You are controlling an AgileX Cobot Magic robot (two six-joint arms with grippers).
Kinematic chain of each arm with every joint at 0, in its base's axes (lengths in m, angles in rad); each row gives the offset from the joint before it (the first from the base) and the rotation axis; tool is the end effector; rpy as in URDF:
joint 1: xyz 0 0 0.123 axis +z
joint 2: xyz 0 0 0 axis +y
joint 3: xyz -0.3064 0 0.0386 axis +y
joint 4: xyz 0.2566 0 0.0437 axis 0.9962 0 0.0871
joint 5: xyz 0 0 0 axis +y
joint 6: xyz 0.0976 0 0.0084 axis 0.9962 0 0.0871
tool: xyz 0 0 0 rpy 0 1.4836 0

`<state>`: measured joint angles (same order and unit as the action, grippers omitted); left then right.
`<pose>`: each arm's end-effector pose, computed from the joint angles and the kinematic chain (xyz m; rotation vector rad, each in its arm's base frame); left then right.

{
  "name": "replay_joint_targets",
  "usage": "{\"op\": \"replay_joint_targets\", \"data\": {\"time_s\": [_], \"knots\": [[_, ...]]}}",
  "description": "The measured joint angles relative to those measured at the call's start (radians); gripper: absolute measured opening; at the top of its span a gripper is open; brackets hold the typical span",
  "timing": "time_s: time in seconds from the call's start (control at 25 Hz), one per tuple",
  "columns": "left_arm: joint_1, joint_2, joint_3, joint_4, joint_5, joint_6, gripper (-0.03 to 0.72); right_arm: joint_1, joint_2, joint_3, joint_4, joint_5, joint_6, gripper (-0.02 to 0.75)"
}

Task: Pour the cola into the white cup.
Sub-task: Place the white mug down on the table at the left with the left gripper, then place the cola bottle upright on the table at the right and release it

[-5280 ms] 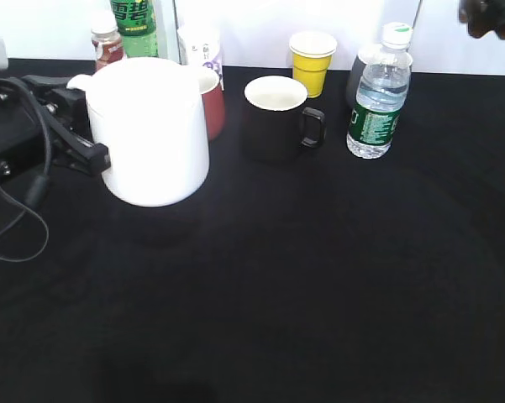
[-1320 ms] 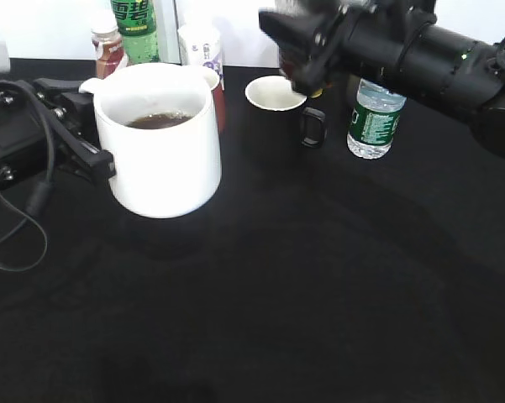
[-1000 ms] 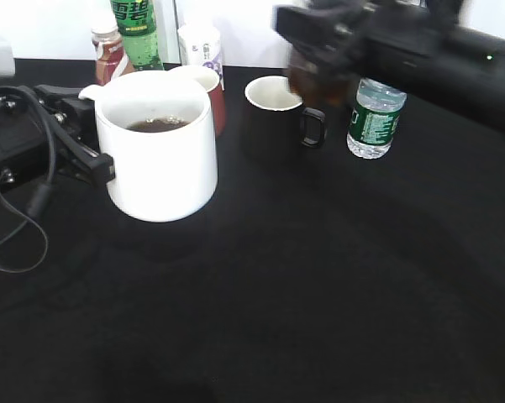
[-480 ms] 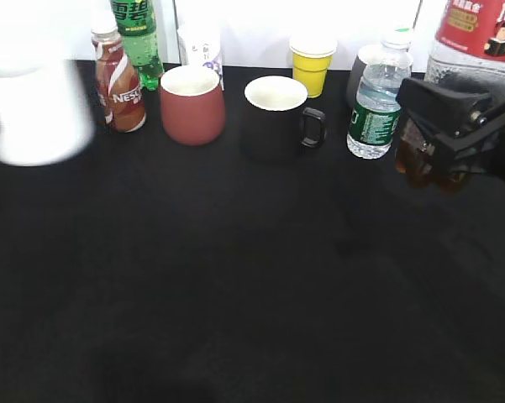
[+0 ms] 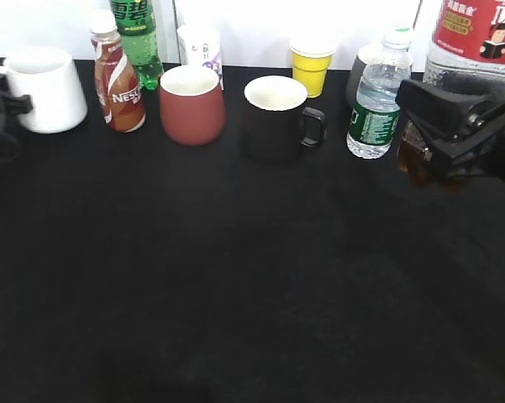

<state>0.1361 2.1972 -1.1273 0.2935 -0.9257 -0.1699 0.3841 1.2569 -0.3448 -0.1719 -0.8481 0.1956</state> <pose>0.4662 0.0410 0.1369 0.0738 1.6458 -0.0810 0.2093 0.0982 0.2516 -0.3385 1.5371 0.4664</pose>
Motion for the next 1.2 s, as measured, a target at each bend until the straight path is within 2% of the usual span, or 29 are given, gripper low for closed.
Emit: {"op": "replay_joint_targets", "data": {"time_s": [0.2,0.36,0.4,0.48,0.52,0.56,0.72,0.88,0.96,1.04,1.12,1.2], "knots": [[-0.051,0.122,-0.213,0.0,0.077,-0.026,0.06,0.0,0.0,0.0,0.0,0.0,-0.001,0.385],[-0.056,0.125,-0.224,-0.007,0.088,-0.031,0.068,0.0,0.0,0.0,0.0,0.0,-0.001,0.385],[-0.055,0.125,-0.224,-0.009,0.087,-0.035,0.108,0.0,0.0,0.0,0.0,0.0,-0.001,0.385],[-0.053,0.125,-0.225,-0.013,0.095,-0.04,0.257,0.0,0.0,0.0,0.0,0.0,-0.002,0.385],[-0.05,0.122,-0.225,-0.013,0.102,-0.042,0.306,0.0,0.0,0.0,0.0,0.0,-0.002,0.385],[-0.048,0.111,-0.205,-0.014,0.103,-0.042,0.324,0.0,0.0,0.0,0.0,0.0,-0.002,0.385],[-0.047,0.025,-0.034,-0.016,0.079,-0.043,0.335,0.0,0.0,0.0,0.0,0.0,-0.02,0.385],[-0.043,-0.2,0.271,-0.016,-0.026,-0.043,0.335,0.0,-0.001,0.0,0.017,0.0,-0.024,0.385],[-0.048,-0.36,0.455,-0.017,-0.03,-0.044,0.335,0.0,-0.001,0.0,0.098,0.0,-0.024,0.385],[-0.078,-0.524,0.61,-0.012,-0.032,-0.044,0.335,0.0,-0.001,0.0,0.242,0.0,-0.058,0.385],[-0.115,-0.669,0.705,-0.009,-0.011,-0.044,0.335,-0.002,0.002,-0.012,0.329,0.001,-0.175,0.385],[-0.16,-0.786,0.727,-0.008,0.089,-0.044,0.335,-0.059,0.041,-0.035,0.36,-0.002,-0.22,0.385]]}}
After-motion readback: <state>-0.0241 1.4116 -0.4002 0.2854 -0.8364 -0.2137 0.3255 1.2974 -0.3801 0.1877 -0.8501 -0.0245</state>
